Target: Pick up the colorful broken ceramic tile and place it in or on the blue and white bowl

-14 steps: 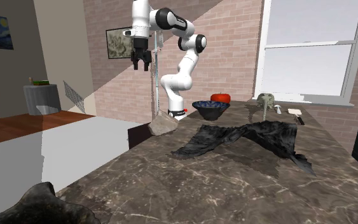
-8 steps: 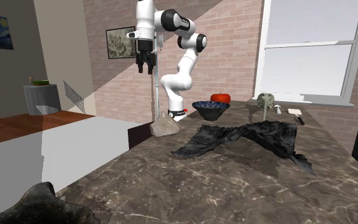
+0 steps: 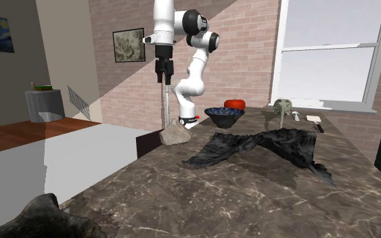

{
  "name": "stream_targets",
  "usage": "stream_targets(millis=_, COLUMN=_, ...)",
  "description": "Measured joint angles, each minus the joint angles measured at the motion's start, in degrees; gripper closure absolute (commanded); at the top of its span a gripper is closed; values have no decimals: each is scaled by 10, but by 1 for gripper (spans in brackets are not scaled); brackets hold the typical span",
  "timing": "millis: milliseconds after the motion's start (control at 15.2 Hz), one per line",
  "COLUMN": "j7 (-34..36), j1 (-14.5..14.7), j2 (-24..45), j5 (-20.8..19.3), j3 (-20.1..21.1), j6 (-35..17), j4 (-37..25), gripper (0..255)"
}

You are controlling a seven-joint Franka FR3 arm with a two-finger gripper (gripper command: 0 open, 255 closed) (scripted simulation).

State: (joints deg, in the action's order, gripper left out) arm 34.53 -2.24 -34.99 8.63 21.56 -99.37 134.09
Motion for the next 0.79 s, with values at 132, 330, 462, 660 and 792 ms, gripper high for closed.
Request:
stream_targets(millis=132, j7=52, j1=-6, j2=32, j5=7, j3=31, j6=-16, j4=-17, gripper=0)
stream_targets(millis=330, j7=131, j1=-20, j2=90, j5=8, j3=76, j6=-44, j4=-48, gripper=0)
stream_targets(millis=462, j7=190, j1=-29, j2=134, j5=2, j3=109, j6=-53, j4=-81, gripper=0)
stream_targets(millis=660, j7=272, j1=-47, j2=206, j5=-24, j3=148, j6=-67, j4=-133, gripper=0)
stream_targets(millis=792, j7=333, j1=-52, j2=256, j5=-47, j3=173, j6=-75, j4=-169, gripper=0)
